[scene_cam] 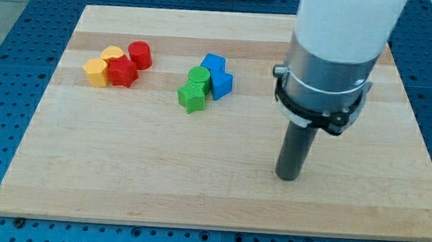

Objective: Move arm towards center left of the board

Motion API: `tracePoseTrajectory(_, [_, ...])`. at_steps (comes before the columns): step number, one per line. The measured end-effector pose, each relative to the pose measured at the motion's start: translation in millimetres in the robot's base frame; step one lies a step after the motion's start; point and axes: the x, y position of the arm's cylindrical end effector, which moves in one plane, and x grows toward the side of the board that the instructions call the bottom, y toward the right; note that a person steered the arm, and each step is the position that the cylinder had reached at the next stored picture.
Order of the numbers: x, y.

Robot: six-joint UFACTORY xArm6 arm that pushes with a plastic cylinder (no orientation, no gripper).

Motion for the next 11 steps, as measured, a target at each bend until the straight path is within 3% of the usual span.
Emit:
tracePoseTrajectory(3, [18, -177])
tracePoseTrajectory(4, [-2, -241])
tracePoseTrajectory(6, [-59, -307])
tracePoseTrajectory(8, [-114, -340])
tracePoseTrajectory(11, [-144, -331])
